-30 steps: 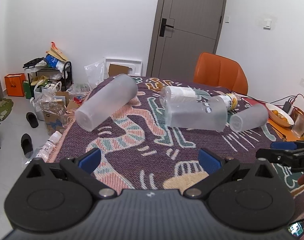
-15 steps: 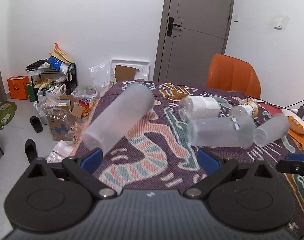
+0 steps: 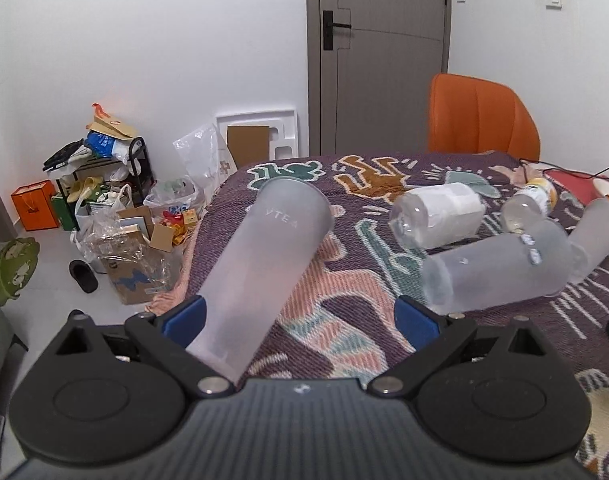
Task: Flip cup upright
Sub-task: 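Move the left tool forward and close it on the grey HEYTEA cup, then lift the grey cup with the left tool toward the right tool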
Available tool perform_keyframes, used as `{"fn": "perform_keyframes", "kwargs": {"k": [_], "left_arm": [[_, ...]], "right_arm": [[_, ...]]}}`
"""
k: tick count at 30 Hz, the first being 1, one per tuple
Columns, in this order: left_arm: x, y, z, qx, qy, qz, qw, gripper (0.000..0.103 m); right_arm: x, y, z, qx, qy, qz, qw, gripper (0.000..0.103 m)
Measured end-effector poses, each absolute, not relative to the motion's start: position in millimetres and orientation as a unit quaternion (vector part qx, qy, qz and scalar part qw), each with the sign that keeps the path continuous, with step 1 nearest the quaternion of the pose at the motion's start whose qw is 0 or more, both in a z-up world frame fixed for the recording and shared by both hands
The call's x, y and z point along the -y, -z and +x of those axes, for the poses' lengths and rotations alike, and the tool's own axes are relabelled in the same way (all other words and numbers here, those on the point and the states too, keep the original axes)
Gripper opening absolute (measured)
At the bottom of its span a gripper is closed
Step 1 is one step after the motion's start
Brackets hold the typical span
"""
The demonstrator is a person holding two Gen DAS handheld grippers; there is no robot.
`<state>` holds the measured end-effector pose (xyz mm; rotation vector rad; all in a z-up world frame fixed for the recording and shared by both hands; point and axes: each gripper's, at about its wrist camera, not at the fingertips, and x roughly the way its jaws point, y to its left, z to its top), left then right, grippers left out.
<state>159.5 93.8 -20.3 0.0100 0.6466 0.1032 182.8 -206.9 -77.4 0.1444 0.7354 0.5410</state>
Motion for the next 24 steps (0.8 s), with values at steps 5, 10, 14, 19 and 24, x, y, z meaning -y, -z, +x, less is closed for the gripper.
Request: {"fn": "perform_keyframes", "kwargs": {"k": [5,10,14,19,24], "left_arm": [[-104,27,183,-0.331,-0.054,0.016,0.942,0.096],[-116,33,202,-0.346,-0.051,0.014,0.937,0.096],[-128,38,215,-0.359,-0.048,0.011,0.932,0.096],[-139,44,232,-0.38,-0.04,-0.003,0.924,0.091],[-146,48,245,-0.404,-0.02,-0.013,0.915,0.087]], "right_arm": [[204,81,194,-0.358,-0.257,0.072,0.895,0.103],[194,86,205,-0.365,-0.26,0.072,0.891,0.103],[187,93,215,-0.374,-0.259,0.078,0.887,0.103],[177,96,223,-0.377,-0.26,0.076,0.886,0.103],[173,98,226,-0.376,-0.266,0.083,0.884,0.103]]}}
